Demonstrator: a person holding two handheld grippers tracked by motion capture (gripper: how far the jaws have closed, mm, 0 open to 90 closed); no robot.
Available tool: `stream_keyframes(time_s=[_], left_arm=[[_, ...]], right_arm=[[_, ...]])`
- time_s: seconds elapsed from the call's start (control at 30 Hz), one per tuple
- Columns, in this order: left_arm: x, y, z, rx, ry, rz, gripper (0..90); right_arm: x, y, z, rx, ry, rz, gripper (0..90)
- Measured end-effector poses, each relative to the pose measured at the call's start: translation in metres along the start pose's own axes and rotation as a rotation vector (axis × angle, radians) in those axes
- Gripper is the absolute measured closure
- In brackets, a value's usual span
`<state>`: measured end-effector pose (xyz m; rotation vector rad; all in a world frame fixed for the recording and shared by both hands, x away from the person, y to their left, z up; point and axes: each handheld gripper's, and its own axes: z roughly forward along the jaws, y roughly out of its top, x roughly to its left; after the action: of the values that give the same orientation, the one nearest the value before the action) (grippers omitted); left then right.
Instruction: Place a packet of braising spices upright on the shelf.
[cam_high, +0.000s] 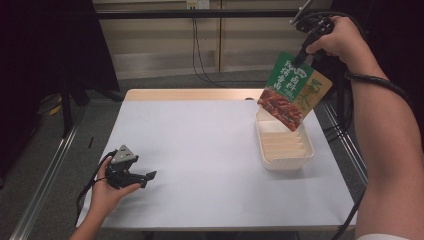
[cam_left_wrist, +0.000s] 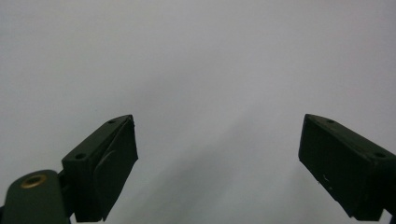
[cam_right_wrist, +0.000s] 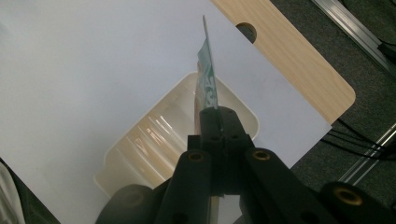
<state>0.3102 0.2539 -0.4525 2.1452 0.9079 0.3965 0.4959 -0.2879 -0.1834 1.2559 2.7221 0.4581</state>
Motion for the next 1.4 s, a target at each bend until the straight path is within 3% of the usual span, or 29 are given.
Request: stream_keyframes(time_s=[0.6,1.13,1.4], left_arm=[[-0.003,0.002,-0.002,0.003,0.004,0.016,11.6],[-0.003,0.002,-0.003,-0.002,0.010,0.013,11.7],[-0.002,0.002,-0.003,0.000,0.007,0.012,11.7]], right_arm=[[0.001,-0.014,0.017,0.039,0.031,-0.036,90.0],[0.002,-0.019,0.034,0.068,0.063,-0.033,90.0],[0.001,-0.020,0.038,0.051,0.070,-0.025,90.0]])
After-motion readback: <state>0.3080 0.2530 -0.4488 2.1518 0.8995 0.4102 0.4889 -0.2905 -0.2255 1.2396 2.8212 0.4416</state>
